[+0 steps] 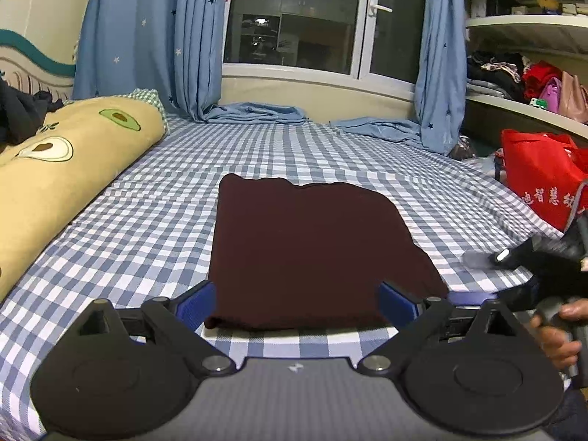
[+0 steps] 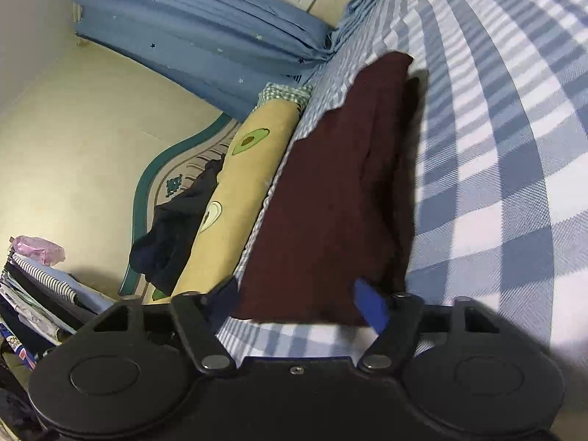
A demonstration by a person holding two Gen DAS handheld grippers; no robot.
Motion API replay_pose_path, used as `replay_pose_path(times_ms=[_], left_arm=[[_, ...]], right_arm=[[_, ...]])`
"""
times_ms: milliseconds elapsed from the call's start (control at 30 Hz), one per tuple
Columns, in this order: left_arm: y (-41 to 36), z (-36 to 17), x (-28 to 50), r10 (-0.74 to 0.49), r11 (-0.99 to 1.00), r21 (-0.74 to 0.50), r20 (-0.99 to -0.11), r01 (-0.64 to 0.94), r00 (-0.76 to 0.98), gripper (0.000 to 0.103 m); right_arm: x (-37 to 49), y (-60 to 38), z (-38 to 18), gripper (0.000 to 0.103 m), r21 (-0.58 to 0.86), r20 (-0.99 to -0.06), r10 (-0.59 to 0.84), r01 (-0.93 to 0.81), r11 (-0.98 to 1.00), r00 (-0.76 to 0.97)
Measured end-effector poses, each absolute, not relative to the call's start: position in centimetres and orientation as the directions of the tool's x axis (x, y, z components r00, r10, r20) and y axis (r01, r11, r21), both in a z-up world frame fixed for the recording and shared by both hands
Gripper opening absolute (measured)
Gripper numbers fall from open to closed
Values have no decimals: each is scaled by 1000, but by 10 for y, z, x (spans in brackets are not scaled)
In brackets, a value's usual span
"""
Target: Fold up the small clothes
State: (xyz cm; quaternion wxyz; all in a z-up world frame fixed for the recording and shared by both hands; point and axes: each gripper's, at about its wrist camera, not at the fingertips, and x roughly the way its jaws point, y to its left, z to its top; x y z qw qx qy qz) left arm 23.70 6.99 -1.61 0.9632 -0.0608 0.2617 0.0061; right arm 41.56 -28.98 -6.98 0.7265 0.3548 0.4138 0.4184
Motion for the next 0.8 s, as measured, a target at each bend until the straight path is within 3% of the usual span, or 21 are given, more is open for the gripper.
replay_pose_path(times_ms=[100, 200, 300, 533, 800], left_arm=[[70, -17, 229, -32, 993, -113, -500, -29, 865, 99], [69, -21, 223, -12, 996, -78, -508, -32, 861, 100], [69, -25, 217, -4, 998, -51, -520, -27, 854, 102], [73, -29, 194, 9, 999, -24, -529, -26, 849, 102], [74, -28, 177, 45, 998, -6, -540, -57, 841, 102]], right_arm=[[379, -291, -34, 91, 836, -284, 894, -366, 408, 348], [336, -288, 2, 102, 736, -324, 820, -418, 532, 472], [295, -277, 22, 102, 595, -343, 732, -467, 654, 588], [238, -240, 18, 102, 432, -407, 599, -432, 791, 690], [235, -222, 5, 102, 426, -461, 542, -360, 830, 703]])
